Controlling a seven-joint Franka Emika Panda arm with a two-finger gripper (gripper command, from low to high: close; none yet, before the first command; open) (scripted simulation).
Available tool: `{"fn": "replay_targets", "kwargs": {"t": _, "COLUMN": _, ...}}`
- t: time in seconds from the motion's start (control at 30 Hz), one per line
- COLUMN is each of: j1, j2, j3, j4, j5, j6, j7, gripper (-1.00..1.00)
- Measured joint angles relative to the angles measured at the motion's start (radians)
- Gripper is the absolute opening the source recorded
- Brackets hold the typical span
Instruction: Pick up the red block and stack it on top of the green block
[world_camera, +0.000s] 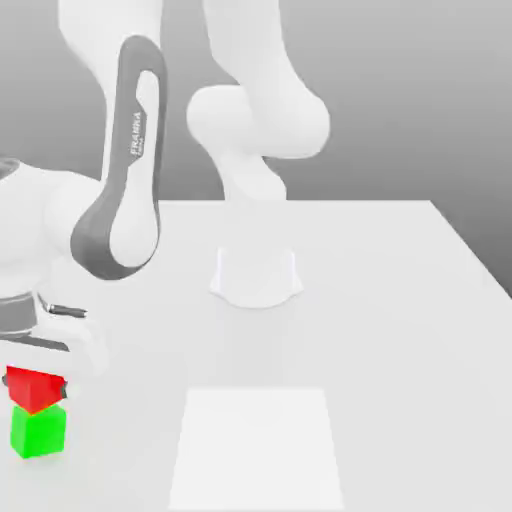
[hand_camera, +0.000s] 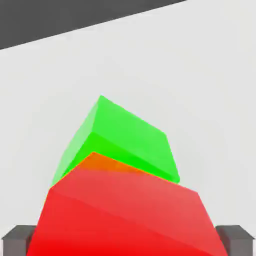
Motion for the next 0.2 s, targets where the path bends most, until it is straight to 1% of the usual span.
{"fn": "replay_targets", "kwargs": {"t": 0.07, "j1": 0.001, "j2": -0.004, "j3": -0.001, "j4": 0.0, "j5": -0.002, "j6": -0.003, "j7": 0.001, "gripper": 1.0}}
{"fn": "replay_targets", "kwargs": {"t": 0.2, "j1": 0.011, "j2": -0.123, "j3": -0.021, "j4": -0.006, "j5": -0.056, "j6": -0.114, "j7": 0.04, "gripper": 1.0}}
